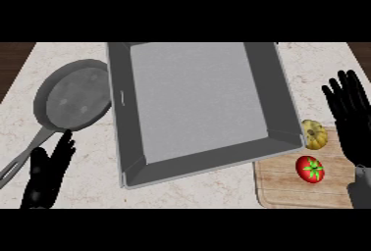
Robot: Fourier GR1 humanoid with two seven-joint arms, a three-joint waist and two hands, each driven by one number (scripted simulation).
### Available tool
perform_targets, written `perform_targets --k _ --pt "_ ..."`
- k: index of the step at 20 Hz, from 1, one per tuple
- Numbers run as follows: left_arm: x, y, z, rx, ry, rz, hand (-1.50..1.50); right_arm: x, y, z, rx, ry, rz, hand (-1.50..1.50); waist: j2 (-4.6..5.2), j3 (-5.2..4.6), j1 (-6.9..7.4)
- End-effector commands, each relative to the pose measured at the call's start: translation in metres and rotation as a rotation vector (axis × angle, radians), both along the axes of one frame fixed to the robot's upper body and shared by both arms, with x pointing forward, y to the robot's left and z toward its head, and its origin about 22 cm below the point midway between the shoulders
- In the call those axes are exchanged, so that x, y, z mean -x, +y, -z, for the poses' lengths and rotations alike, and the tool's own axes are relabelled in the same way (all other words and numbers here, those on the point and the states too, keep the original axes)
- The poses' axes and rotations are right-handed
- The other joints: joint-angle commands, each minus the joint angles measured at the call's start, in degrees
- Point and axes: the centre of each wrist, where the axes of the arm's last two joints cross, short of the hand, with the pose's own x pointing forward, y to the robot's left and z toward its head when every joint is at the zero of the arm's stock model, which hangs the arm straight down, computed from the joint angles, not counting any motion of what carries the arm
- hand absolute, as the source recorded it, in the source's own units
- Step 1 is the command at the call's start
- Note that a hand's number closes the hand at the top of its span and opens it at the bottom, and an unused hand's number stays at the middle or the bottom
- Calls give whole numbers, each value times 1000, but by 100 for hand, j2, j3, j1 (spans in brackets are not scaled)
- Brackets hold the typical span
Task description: Pick the tomato from the cutting board and place it in the cardboard box
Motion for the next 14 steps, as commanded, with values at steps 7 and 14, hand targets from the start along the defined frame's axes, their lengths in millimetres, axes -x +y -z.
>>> perform_targets --k 7,14 --pt "-32 44 -35 -285 -177 -11 0 6 -51 -48 628 -96 -327 -150 -347 -230 68" --pt "-35 60 -34 -348 -238 -7 0 79 -114 84 336 -84 -383 -150 -145 4 -6"
